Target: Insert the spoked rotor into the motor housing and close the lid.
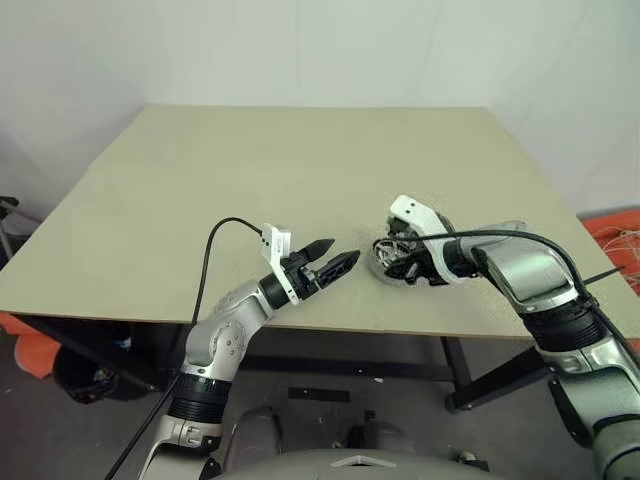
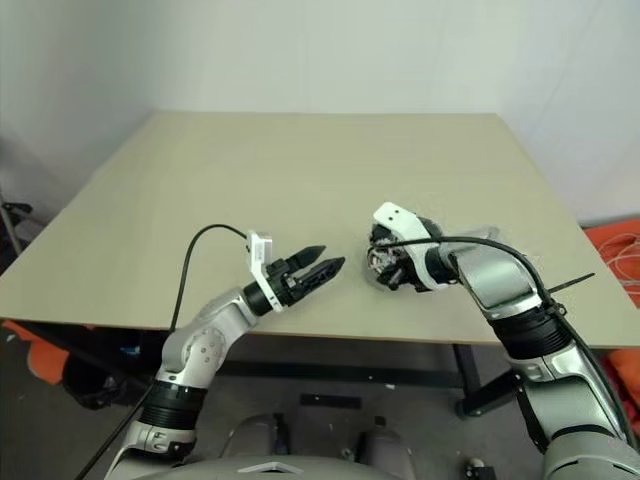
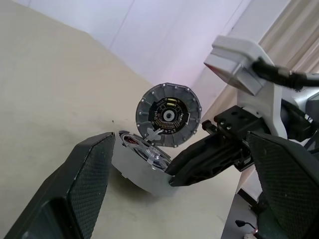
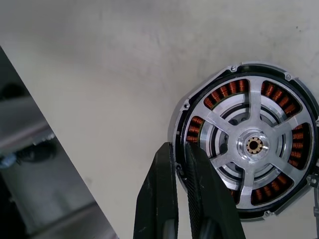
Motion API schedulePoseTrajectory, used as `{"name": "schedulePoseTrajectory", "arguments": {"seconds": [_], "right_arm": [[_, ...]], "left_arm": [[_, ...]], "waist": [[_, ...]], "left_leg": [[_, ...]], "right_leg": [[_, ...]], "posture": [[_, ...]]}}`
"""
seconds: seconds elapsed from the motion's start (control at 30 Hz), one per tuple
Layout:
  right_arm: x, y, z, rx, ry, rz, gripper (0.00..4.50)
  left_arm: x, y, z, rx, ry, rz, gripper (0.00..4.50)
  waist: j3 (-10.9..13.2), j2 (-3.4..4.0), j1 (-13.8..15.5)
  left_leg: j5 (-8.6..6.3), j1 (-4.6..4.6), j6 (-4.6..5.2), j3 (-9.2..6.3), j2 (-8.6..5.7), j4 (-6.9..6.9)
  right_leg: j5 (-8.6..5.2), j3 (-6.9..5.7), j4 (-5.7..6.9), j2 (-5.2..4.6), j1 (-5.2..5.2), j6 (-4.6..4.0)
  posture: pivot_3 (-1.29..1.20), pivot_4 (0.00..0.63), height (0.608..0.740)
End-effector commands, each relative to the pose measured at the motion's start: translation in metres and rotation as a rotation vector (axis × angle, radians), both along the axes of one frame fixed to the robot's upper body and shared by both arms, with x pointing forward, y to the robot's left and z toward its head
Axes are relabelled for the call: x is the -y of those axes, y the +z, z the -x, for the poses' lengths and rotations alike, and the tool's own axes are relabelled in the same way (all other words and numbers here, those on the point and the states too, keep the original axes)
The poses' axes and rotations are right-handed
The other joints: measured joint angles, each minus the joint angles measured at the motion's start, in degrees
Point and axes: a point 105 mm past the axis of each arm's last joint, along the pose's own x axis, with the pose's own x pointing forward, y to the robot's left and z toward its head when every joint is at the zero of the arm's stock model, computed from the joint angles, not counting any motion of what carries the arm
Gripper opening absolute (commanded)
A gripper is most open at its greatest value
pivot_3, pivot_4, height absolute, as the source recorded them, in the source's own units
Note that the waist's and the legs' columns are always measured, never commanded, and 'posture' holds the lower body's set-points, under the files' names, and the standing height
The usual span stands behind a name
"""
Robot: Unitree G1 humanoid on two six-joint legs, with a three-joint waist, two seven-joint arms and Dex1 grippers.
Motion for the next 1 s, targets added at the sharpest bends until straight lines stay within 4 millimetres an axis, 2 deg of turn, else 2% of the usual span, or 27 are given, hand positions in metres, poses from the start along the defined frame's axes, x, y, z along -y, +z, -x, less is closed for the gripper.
{"name": "schedulePoseTrajectory", "arguments": {"seconds": [0.03,0.27,0.5,0.67,0.8,0.93,1.0], "right_arm": [[-0.019,0.028,-0.005,0.066,-0.025,-0.079,0.04],[-0.036,0.021,-0.017,0.051,-0.127,-0.123,0.04],[-0.042,0.006,-0.025,0.027,-0.204,-0.136,0.04],[-0.048,0.004,-0.033,0.03,-0.251,-0.166,1.66],[-0.055,0.005,-0.035,0.028,-0.258,-0.194,3.0],[-0.072,0.02,-0.033,0.03,-0.235,-0.289,4.4],[-0.081,0.035,-0.033,0.044,-0.219,-0.379,4.49]], "left_arm": [[0.001,0.011,0.0,0.033,-0.01,0.024,4.5],[0.001,0.011,0.001,0.033,-0.007,0.024,4.5],[0.001,0.011,0.002,0.033,-0.009,0.022,4.5],[0.001,0.013,0.001,0.035,-0.01,0.021,4.5],[0.001,0.015,0.001,0.036,-0.011,0.02,4.5],[0.001,0.017,0.001,0.037,-0.011,0.018,4.5],[0.001,0.017,0.001,0.037,-0.01,0.016,4.5]], "waist": [[0.01,0.01,0.03],[0.01,0.02,0.3],[0.01,0.02,0.18],[0.02,0.02,0.14],[0.02,0.02,0.09],[0.02,0.02,0.16],[0.02,0.01,0.16]], "left_leg": [[0.02,0.0,-0.04,0.0,0.01,-0.01],[0.06,-0.04,-0.12,-0.01,-0.05,-0.04],[0.09,0.12,-0.18,-0.01,-0.04,-0.08],[0.14,0.36,-0.27,-0.01,-0.05,-0.13],[0.22,0.44,-0.4,0.0,-0.07,-0.34],[0.31,0.44,-0.55,0.0,-0.12,-0.59],[0.36,0.45,-0.63,-0.01,-0.14,-0.71]], "right_leg": [[0.0,0.0,0.01,0.01,0.0,0.0],[0.0,0.0,-0.02,-0.03,0.01,0.01],[0.0,0.01,-0.01,-0.02,0.12,0.02],[-0.17,0.04,-0.02,-0.02,0.29,0.34],[-0.1,0.05,-0.02,-0.01,0.27,0.21],[-0.02,0.06,-0.04,-0.01,0.2,0.05],[-0.03,0.07,-0.06,-0.01,0.18,0.05]], "posture": [[0.0,0.0,0.74],[0.0,0.0,0.74],[0.0,0.0,0.74],[0.0,0.0,0.74],[0.0,0.0,0.74],[0.0,0.0,0.74],[0.0,0.0,0.74]]}}
